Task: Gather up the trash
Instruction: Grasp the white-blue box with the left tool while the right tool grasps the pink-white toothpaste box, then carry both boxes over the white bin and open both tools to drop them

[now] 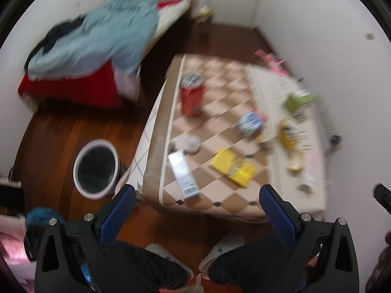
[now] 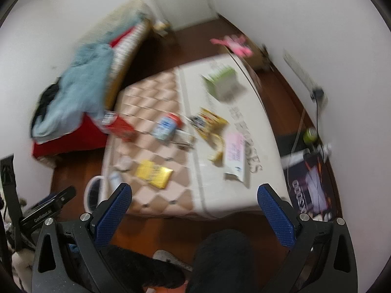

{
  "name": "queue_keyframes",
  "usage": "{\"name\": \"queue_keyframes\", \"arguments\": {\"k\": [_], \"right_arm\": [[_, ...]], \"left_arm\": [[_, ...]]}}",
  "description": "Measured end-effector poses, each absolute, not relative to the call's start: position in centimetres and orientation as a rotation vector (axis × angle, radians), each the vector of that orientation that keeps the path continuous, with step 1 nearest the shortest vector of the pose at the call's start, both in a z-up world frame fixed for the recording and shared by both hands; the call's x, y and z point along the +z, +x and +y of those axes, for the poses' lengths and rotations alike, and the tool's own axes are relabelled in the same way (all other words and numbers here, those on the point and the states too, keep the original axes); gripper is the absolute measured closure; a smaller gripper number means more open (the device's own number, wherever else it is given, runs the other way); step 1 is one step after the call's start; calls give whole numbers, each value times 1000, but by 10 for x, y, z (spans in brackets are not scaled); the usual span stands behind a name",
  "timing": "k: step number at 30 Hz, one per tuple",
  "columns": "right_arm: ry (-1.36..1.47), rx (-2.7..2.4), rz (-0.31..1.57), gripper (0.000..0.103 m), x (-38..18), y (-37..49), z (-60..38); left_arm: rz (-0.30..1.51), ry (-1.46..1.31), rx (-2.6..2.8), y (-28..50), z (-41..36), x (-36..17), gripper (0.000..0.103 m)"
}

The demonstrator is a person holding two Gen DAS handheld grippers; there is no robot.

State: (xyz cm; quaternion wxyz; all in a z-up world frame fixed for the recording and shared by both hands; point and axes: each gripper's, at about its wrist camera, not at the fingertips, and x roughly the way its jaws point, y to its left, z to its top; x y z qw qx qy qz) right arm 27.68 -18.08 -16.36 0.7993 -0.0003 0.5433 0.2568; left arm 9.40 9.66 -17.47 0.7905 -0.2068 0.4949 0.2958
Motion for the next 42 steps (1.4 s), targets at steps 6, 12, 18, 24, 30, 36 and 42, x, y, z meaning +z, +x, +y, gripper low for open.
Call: {"name": "queue_keyframes", "arguments": {"k": [6,12,18,24,30,36,42], "right_arm": [[-9,428,1314,6,-262,330,-169],[-32,340,1393,15,-322,367,-154],[-92,314,1439,50,-360,385,-134],[-76,325,1425,55,-354,372,-149],[-128,333,1447,43,-363,369,-152],[-175,284,1380,54,-365,370,-145],[-144,348,1309,55,-326,342,-146]], "left_arm": [[1249,-616,687,115,139,-274,1],[1332,-700,667,132,148,-332,54],[1303,-670,680,136,140,-338,70],[1280,-574,669,142,125,-319,71],[1264,-509,639,144,101,-302,71],[1249,-467,651,155,92,-298,71],[1176,-429,641,143,92,-271,72]]}}
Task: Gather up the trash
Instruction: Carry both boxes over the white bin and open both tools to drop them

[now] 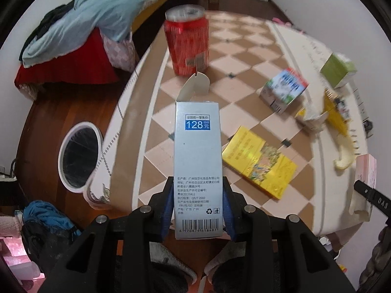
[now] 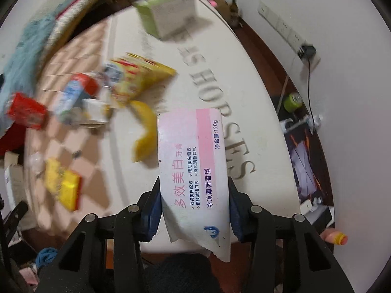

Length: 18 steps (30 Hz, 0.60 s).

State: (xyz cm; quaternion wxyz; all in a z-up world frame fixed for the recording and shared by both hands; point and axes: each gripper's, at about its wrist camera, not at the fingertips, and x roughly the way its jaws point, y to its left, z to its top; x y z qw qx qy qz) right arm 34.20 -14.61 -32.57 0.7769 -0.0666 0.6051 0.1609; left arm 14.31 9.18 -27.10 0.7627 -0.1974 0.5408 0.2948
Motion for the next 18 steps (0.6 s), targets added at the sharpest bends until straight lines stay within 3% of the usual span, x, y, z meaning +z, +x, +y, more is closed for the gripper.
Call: {"name": "queue_keyframes", "arguments": {"k": [10,18], "right_arm": [[-155,685,1121,55,-219,241,-36],[-228,975,1199,55,-242,143,148]], "left_arm": [[952,-423,624,70,139,-174,72],[891,-561,750,-36,278,-171,72]]}}
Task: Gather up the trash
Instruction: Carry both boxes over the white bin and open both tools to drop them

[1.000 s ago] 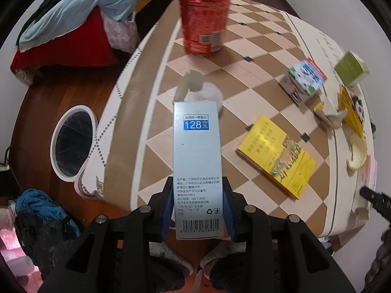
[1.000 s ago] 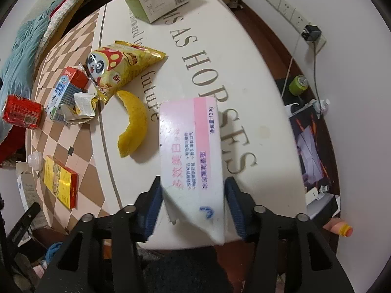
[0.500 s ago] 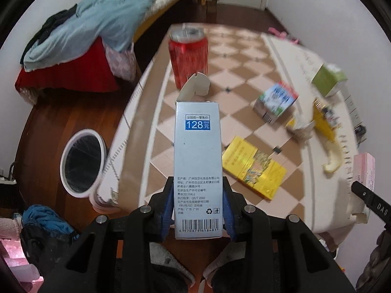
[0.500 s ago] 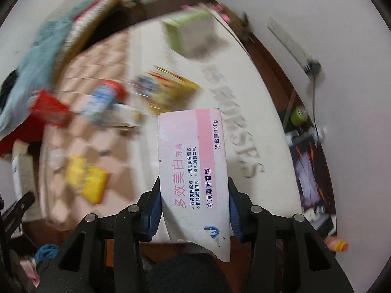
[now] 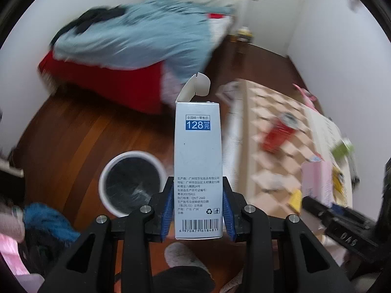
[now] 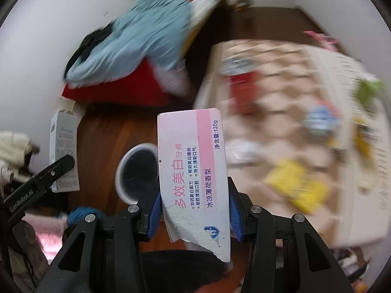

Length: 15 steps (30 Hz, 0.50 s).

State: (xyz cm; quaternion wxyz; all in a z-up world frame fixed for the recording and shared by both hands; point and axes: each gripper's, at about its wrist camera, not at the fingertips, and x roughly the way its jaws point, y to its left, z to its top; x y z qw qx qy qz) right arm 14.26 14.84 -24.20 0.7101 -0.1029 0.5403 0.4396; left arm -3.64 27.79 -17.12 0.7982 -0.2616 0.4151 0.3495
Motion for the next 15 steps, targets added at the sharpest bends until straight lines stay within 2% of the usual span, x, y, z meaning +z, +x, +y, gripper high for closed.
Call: {"name": "queue_keyframes", "arguments": {"k": [7,14,15], "right_arm": [[-374,1077,1308,55,-328,83,286],[-480,1091,1394,55,-407,67,377],[-500,1088,1395,55,-417,65,389]], "left_arm": [[967,-815,798,-99,402,-274,72],[1045,-1061,728,-105,471,-373,70],[1061,-1077,739,-104,479,-383,66]]}}
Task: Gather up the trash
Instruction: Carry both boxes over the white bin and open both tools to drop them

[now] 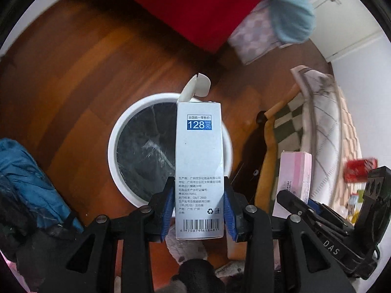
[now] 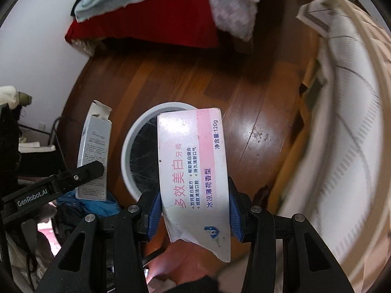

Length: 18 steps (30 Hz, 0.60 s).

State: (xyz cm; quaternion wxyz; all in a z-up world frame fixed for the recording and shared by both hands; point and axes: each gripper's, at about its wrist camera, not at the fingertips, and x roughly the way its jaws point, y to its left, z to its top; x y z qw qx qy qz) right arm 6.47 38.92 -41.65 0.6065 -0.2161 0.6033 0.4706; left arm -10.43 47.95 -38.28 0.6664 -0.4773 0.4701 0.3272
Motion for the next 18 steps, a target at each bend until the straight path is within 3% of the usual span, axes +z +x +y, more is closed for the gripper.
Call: {"name": "queue_keyframes", "arguments": {"k": [3,5,7,18], "right_arm": [[-518,1104,1429,52,-440,64,417],[-521,1135,1447,40,-451,61,428],[-515,1148,1457,8,-459,63,438],[-694,1050,1284,5,-438,41,407]], "left_arm": [[1061,-1119,773,-120,495,-396,2],[1035,-1133,804,-131,497,-395,1],[1042,-1103,882,-147,496,-391,1],[1133,-787,1117,-169,448,-367,1]]}}
